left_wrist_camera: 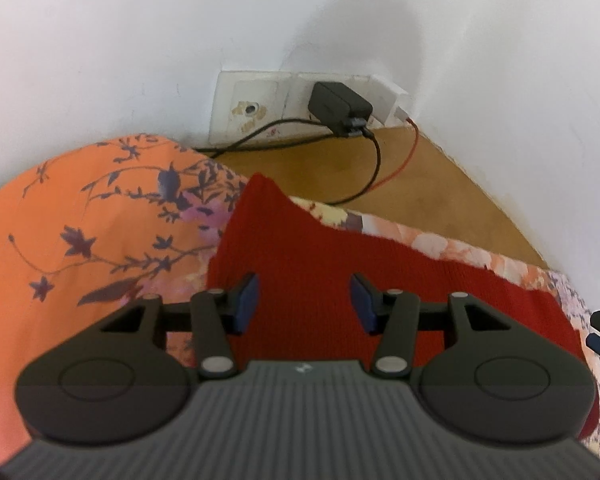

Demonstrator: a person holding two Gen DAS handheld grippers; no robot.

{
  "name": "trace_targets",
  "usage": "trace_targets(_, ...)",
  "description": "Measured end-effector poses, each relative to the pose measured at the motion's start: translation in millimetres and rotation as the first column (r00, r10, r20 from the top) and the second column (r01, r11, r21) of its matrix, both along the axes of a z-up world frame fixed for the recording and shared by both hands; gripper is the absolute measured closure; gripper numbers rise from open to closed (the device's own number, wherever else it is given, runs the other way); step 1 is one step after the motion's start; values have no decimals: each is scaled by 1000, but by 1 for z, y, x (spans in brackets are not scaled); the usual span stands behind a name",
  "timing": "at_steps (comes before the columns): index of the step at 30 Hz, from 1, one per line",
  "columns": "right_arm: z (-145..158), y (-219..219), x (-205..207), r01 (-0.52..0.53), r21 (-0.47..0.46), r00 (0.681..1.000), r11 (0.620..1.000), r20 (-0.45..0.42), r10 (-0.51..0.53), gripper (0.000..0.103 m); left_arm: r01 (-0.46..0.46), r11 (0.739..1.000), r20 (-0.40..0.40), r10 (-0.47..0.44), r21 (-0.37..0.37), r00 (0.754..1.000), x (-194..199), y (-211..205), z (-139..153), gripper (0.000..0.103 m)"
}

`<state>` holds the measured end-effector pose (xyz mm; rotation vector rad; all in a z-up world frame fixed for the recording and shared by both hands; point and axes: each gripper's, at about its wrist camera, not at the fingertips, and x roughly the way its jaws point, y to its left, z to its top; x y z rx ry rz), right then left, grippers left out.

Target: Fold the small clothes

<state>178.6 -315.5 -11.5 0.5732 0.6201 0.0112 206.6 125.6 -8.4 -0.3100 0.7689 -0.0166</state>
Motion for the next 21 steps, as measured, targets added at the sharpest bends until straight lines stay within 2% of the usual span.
trace_targets(8, 1, 5, -43, 8, -12, 1000, 1000, -5, -8, 39, 70, 994, -51, -66, 85, 997, -32, -8, 2, 51)
trace_targets(12, -1, 4, -64, 38, -12, 999, 999, -8, -39, 38, 113, 991, -81, -108, 70, 991, -47, -7, 2, 51)
trace_targets(14, -2, 2, -74, 56, -15, 998, 998, -8, -56, 36, 132, 989, -86, -126, 64, 988, -54, -9, 1, 51)
trace_targets(18, -3, -6, -94, 96, -28, 995, 995, 2, -96, 25, 165, 983, -94, -158, 79, 983, -67, -16, -2, 51)
trace_targets(21, -7, -18, -98, 88, -11, 996, 996, -17, -88, 19, 176, 980, -98, -167, 94, 981, -74, -25, -2, 51)
